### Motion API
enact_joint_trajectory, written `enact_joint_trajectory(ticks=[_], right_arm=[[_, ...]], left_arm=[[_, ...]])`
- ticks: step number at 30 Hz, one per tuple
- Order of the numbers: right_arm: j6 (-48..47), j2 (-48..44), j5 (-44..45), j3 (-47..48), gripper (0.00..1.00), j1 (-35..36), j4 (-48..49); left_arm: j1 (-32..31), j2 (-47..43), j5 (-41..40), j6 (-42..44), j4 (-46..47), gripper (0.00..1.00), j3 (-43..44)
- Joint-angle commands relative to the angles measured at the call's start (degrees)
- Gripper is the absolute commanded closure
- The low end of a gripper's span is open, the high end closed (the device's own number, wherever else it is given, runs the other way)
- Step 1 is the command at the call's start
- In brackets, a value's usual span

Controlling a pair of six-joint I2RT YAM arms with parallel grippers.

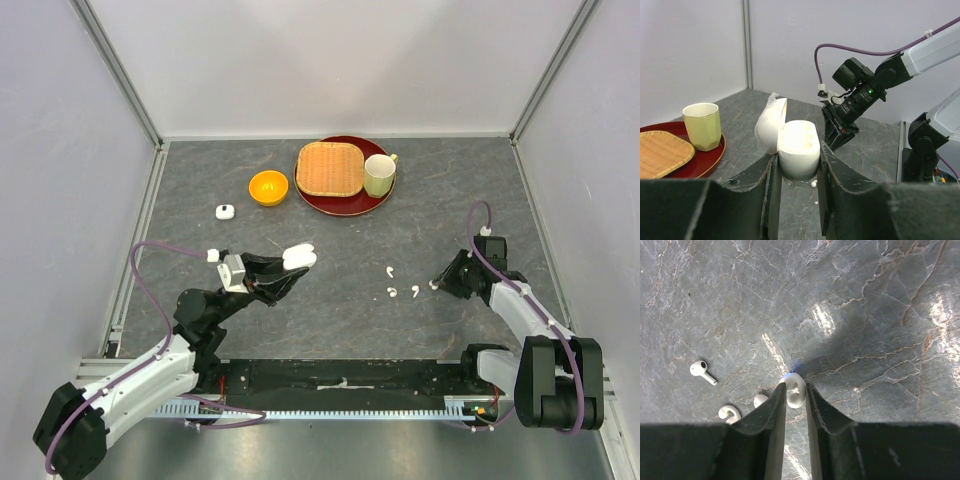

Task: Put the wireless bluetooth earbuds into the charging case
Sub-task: Pick up the earbud from the center of the board.

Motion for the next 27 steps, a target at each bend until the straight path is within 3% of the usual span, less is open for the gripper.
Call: enact_joint_trajectory(ticks=[1, 11, 21, 23, 27], right_arm=[[-1.0, 0.0, 0.0, -1.2, 0.73, -0.2, 0.6], [-1.5, 0.8, -1.8, -1.5, 0.78, -0.2, 1.7], [-3.6, -0.7, -4.3, -1.4, 0.92, -0.2, 2.7], [-4.0, -1.9, -5.2, -1.4, 0.99, -0.3, 2.7], [-4.1, -5.2, -7.7, -1.1, 1.00, -0.3, 3.1]], left_arm=[[-0.3, 0.4, -0.9, -1.7, 2.4, 0.98, 1.4], [-0.3, 0.3, -1.1, -2.0, 2.4, 0.98, 1.2], [-0.3, 0.7, -1.2, -2.2, 2.4, 0.98, 1.2], [-0.2, 0.8, -1.0, -2.1, 2.4, 0.98, 1.2], [-0.3, 0.6, -1.2, -2.1, 2.4, 0.98, 1.1]])
